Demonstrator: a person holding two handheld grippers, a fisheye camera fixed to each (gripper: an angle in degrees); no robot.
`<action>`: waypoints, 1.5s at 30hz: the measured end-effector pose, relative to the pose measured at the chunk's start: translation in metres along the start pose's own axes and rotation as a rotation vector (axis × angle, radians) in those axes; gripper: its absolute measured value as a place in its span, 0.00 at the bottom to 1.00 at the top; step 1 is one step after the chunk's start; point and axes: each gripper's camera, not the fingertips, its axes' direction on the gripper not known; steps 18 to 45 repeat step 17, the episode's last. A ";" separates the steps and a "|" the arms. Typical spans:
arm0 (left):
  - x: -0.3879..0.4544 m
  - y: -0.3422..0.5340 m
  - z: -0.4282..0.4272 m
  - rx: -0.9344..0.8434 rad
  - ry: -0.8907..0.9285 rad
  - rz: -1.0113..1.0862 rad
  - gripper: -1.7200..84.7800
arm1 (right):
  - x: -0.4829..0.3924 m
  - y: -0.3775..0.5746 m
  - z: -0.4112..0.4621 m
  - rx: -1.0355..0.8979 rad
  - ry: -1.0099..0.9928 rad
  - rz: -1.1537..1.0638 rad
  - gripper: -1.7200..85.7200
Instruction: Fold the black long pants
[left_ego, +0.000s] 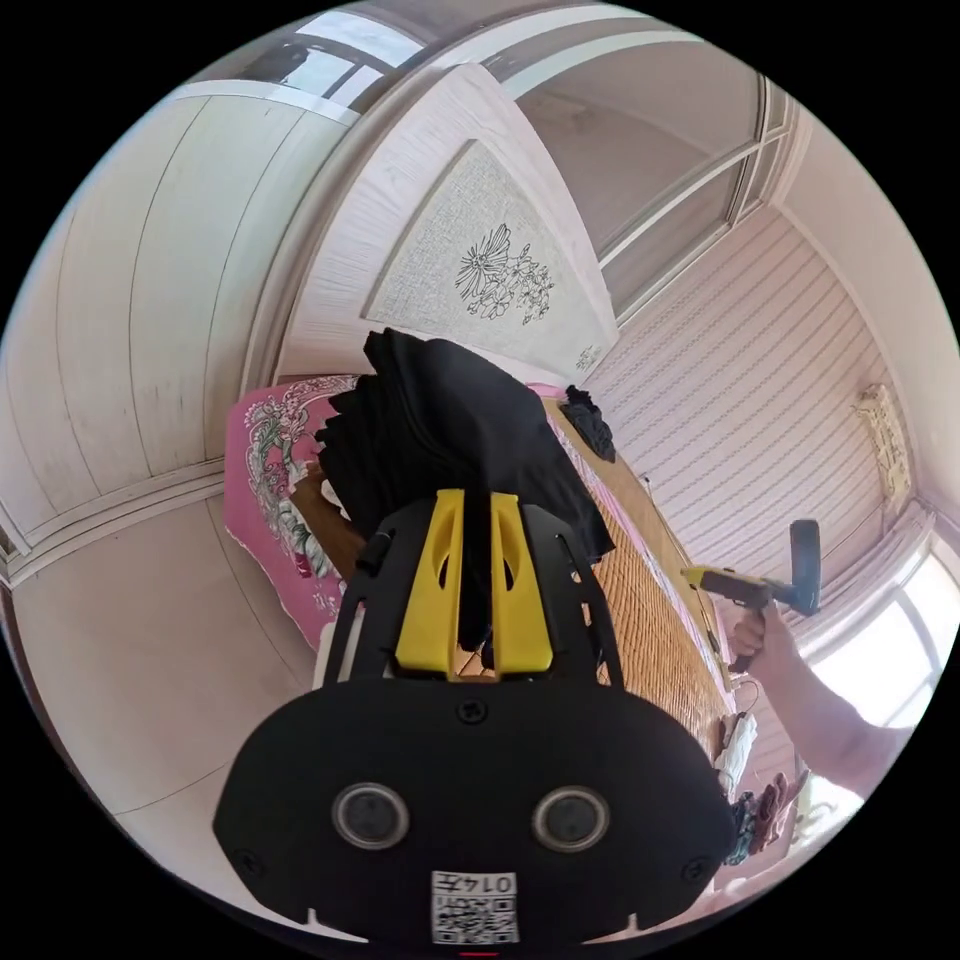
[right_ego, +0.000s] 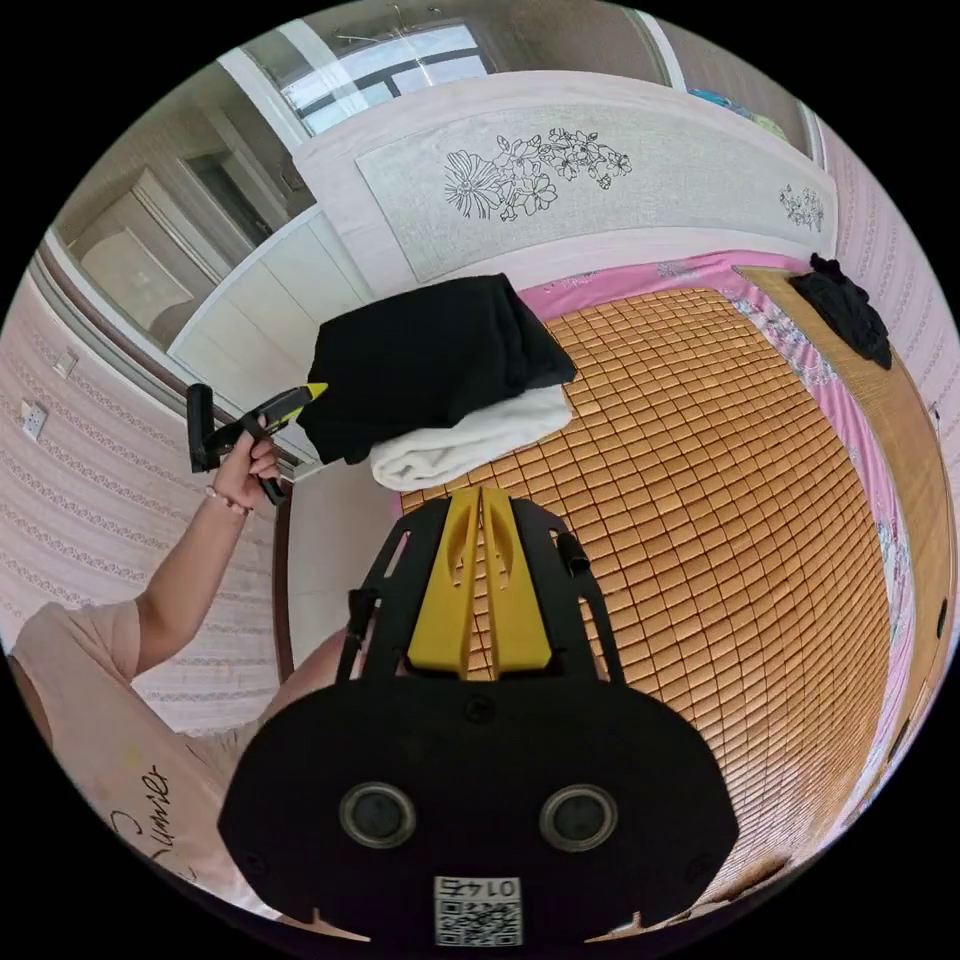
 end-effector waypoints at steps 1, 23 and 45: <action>0.004 0.008 -0.003 -0.018 -0.009 0.006 0.08 | 0.007 0.039 -0.008 -0.028 0.031 0.010 0.01; 0.286 0.247 -0.047 -0.149 0.050 0.724 0.01 | -0.056 0.617 -0.239 0.223 0.604 0.959 0.06; 0.286 0.247 -0.047 -0.149 0.050 0.724 0.01 | -0.056 0.617 -0.239 0.223 0.604 0.959 0.06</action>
